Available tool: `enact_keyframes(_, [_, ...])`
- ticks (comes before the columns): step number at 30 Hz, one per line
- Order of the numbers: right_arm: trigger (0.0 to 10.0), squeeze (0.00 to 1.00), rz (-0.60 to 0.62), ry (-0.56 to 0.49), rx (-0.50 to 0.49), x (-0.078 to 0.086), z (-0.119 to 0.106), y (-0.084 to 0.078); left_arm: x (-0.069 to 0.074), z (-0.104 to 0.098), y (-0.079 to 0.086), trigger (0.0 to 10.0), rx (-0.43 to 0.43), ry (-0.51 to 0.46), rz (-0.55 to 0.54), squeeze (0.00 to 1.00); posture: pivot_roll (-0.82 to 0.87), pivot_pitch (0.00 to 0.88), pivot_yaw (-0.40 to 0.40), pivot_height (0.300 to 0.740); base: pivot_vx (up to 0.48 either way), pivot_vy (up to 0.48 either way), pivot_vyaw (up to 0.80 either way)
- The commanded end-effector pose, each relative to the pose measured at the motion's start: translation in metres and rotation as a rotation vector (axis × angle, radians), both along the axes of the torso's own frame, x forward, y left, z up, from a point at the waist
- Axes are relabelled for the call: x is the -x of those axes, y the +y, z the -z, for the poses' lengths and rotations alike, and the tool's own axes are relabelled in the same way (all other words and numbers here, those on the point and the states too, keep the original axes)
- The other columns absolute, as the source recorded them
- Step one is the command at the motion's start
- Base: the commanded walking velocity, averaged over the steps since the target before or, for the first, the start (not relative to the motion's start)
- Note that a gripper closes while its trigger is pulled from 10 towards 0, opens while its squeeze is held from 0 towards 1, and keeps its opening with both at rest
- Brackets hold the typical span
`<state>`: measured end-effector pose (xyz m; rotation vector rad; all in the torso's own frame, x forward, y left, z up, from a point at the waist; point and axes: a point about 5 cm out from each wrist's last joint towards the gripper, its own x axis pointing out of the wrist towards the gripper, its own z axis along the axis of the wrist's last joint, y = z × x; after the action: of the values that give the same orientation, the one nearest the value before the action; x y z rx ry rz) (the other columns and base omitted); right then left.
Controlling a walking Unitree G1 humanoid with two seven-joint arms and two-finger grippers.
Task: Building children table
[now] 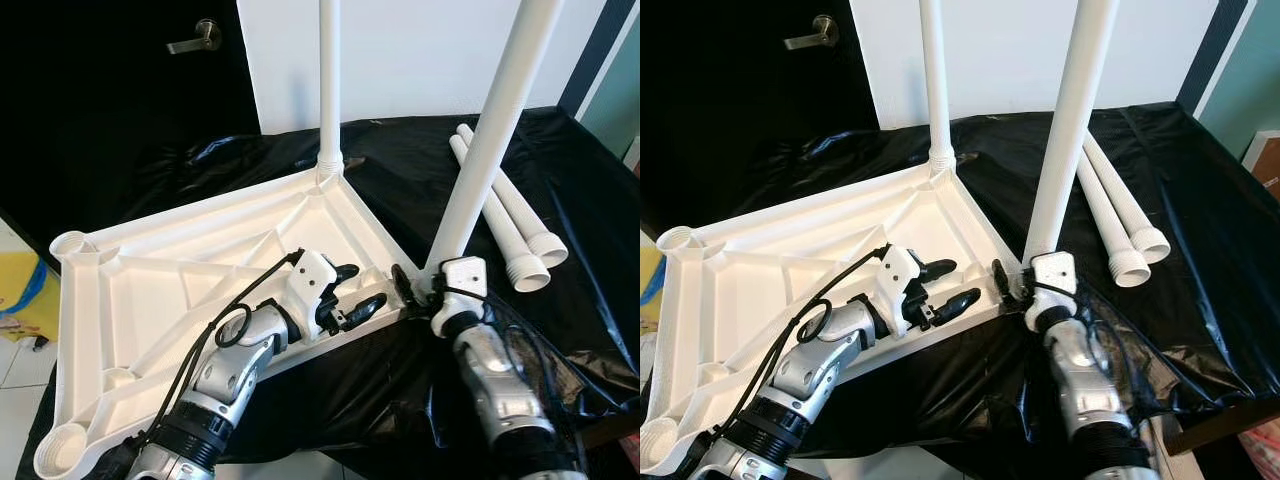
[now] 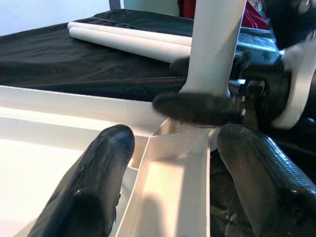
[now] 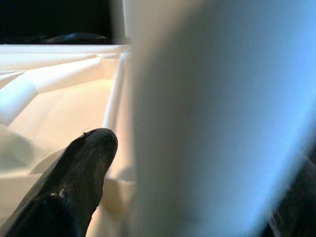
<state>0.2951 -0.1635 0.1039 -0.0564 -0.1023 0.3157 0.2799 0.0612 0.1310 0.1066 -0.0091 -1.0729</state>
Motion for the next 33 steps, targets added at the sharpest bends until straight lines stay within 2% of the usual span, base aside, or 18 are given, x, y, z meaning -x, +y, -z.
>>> enact_keyframes(1, [10.0, 0.0, -0.043, -0.012, -0.01, -0.001, -0.003, 0.004, -0.001, -0.003, 0.0, 10.0, -0.003, -0.007, 0.02, 0.0, -0.15, 0.0, 0.016, 0.74, 0.0, 0.0, 0.0])
enact_keyframes(2, [10.0, 0.0, -0.043, -0.012, -0.01, -0.001, -0.003, 0.004, -0.001, -0.003, 0.0, 10.0, -0.003, -0.007, 0.02, 0.0, -0.15, 0.0, 0.016, 0.74, 0.0, 0.0, 0.0])
enact_keyframes(7, [10.0, 0.0, -0.213, -0.01, 0.072, -0.014, -0.013, -0.001, -0.003, -0.006, 0.002, 10.0, -0.012, -0.017, 0.02, 0.0, -0.14, 0.0, 0.019, 0.74, 0.0, 0.0, 0.0])
enact_keyframes(15, [10.0, 0.0, -0.265, 0.003, 0.1, -0.016, -0.013, 0.001, -0.004, -0.007, 0.005, 10.0, -0.018, -0.023, 0.019, 0.0, -0.13, 0.0, 0.019, 0.74, 0.0, 0.0, 0.0])
enact_keyframes(17, [0.0, 0.0, -0.289, 0.018, 0.107, -0.016, -0.01, 0.001, -0.005, -0.008, 0.006, 10.0, -0.022, -0.029, 0.013, 0.0, -0.12, 0.0, 0.017, 0.74, 0.0, 0.0, 0.0])
enact_keyframes(21, [0.0, 0.0, -0.293, 0.032, 0.102, -0.015, -0.006, -0.002, -0.004, -0.008, 0.004, 10.0, -0.016, -0.028, 0.015, 0.0, -0.12, 0.0, 0.018, 0.74, 0.0, 0.0, 0.0])
enact_keyframes(31, [0.0, 0.0, -0.208, 0.084, 0.073, -0.009, 0.008, -0.008, -0.004, -0.009, 0.002, 10.0, -0.012, -0.028, 0.015, 0.0, -0.13, 0.0, 0.016, 0.74, 0.0, 0.0, 0.0])
enact_keyframes(32, [10.0, 0.0, -0.174, 0.096, 0.059, -0.008, 0.011, -0.008, -0.004, -0.009, 0.001, 10.0, -0.011, -0.028, 0.016, 0.0, -0.13, 0.0, 0.017, 0.74, 0.0, 0.0, 0.0])
enact_keyframes(33, [10.0, 0.0, -0.174, 0.096, 0.059, -0.008, 0.011, -0.008, -0.004, -0.009, 0.001, 10.0, -0.011, -0.028, 0.016, 0.0, -0.13, 0.0, 0.017, 0.74, 0.0, 0.0, 0.0])
